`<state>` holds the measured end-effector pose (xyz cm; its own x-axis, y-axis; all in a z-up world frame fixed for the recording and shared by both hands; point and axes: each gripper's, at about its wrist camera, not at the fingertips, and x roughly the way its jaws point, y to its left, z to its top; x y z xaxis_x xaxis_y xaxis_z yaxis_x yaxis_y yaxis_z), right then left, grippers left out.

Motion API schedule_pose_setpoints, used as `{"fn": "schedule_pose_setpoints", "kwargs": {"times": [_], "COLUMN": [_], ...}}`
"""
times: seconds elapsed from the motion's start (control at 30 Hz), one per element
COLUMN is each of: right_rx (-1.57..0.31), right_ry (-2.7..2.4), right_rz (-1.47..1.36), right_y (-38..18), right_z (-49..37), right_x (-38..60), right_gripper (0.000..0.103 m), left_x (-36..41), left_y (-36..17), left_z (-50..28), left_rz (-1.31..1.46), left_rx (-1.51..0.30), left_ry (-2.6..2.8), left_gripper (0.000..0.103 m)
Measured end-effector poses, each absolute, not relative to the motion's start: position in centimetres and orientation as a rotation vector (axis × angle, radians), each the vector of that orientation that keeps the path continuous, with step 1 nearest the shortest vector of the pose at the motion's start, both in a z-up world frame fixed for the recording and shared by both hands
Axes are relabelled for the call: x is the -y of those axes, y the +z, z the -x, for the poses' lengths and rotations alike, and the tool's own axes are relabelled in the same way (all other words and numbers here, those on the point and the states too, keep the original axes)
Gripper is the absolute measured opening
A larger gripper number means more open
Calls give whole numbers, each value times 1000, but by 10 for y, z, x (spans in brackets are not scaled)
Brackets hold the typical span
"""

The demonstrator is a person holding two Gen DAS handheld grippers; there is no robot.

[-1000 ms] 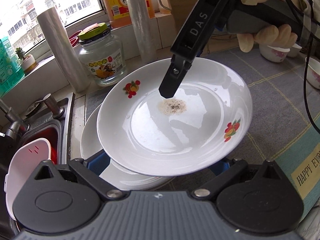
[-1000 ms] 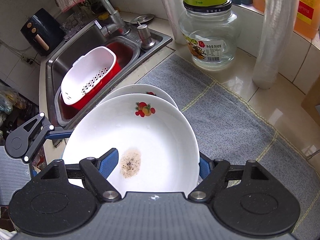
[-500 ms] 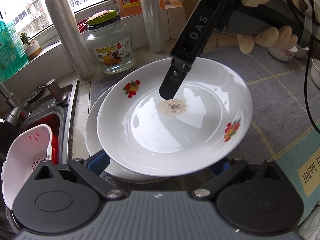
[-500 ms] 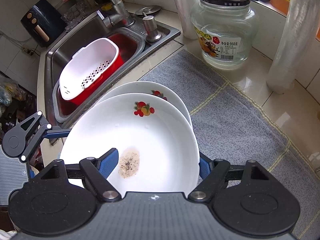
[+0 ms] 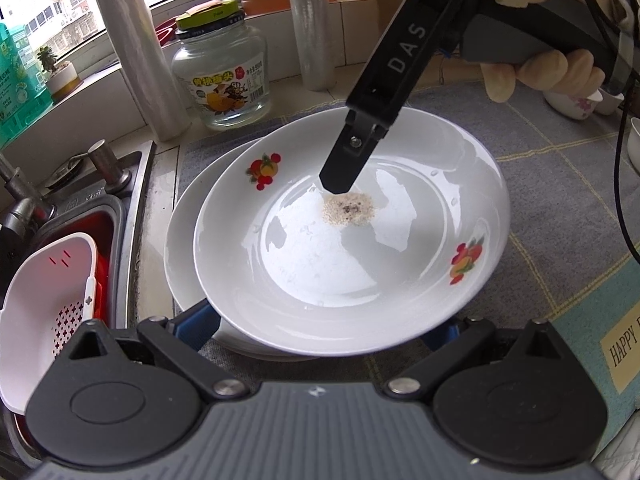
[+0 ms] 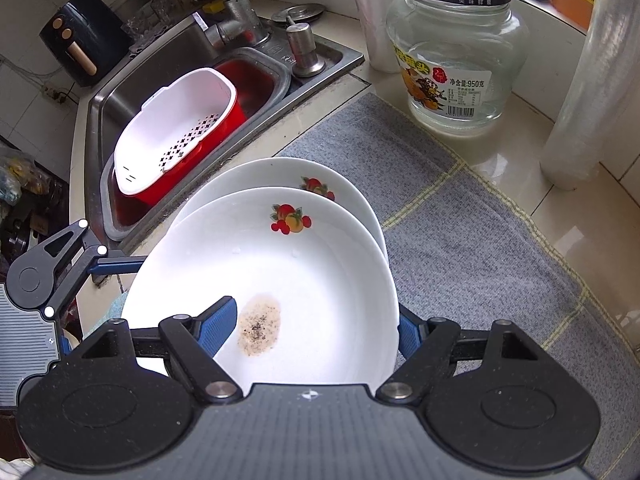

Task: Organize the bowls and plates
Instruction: 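Lift the stained plate with the right tool and carry it toward the plate stack, then lower the plate onto the stack and open the right tool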

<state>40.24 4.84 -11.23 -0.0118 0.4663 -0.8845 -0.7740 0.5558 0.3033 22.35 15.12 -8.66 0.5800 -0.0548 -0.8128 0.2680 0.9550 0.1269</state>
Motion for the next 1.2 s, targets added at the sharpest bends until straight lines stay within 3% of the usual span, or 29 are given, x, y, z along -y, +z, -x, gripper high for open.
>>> {"fn": "schedule_pose_setpoints", "kwargs": {"times": [0.5,1.2], "right_rx": [-1222,-1209], "right_ry": [1008,1035], "right_rz": [368,368], "right_y": [-117,-122], "right_z": [-400,-394], "right_x": [-54,-58], "right_gripper": [86,101], "left_x": [-155,-165], "left_y": [-88,-82], "left_z": [-231,-225], "left_rz": [-228,-192], "left_rx": [-953,-953], "left_ry": [-190,-148], "left_gripper": [101,103]}}
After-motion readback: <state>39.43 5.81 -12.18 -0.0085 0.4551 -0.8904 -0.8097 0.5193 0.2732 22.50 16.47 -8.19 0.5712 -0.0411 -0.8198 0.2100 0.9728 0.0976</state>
